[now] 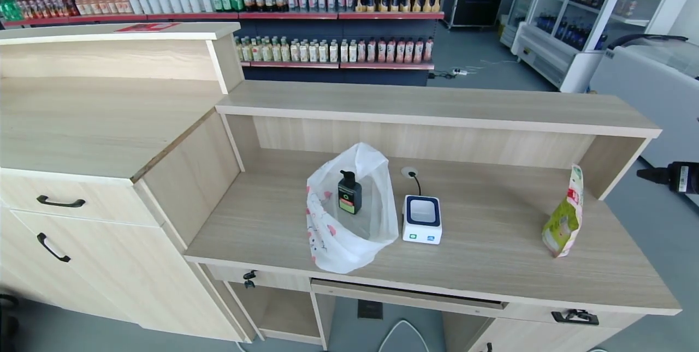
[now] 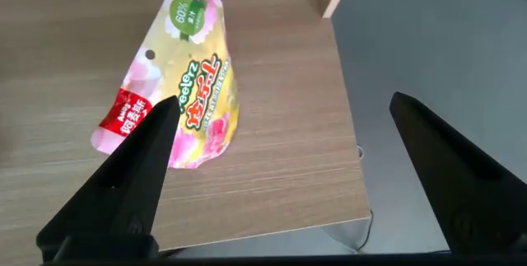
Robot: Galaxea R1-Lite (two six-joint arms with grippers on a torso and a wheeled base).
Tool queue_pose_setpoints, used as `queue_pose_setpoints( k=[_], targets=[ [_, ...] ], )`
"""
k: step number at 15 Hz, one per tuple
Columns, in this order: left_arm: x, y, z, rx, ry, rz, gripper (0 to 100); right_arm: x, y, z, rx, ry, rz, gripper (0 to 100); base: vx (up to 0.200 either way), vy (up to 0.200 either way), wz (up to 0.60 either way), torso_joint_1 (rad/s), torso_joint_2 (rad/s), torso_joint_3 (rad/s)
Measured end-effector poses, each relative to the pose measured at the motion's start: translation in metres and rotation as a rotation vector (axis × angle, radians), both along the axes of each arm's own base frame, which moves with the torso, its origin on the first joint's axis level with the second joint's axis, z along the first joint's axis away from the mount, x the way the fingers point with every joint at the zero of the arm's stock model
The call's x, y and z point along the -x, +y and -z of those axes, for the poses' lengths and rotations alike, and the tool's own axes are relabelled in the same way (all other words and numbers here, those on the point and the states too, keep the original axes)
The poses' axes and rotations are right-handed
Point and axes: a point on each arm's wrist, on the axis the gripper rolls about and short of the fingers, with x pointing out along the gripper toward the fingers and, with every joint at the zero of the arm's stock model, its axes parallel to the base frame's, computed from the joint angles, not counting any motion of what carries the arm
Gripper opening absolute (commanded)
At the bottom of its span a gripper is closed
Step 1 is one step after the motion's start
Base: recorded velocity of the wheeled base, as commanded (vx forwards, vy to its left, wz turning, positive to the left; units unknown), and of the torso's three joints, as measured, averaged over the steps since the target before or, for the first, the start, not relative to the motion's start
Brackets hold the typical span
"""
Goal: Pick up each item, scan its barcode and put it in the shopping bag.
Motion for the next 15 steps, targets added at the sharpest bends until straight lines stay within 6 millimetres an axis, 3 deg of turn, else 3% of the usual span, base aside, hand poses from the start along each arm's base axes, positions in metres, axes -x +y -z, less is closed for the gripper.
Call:
queue_pose_setpoints(
  k=[8,15],
  targets=[
    [0.0,0.0,0.0,0.0,0.0,0.0,100,-0.054,0.006,0.026,-0.159,-0.051,-0.137,100,0.0,0.0,0.0,0.0,0.0,0.0],
    [0.0,0.0,0.0,0.0,0.0,0.0,100,-0.07,0.002,0.06,-0.203,-0.024,-0.133,100,0.0,0.0,0.0,0.0,0.0,0.0]
  ],
)
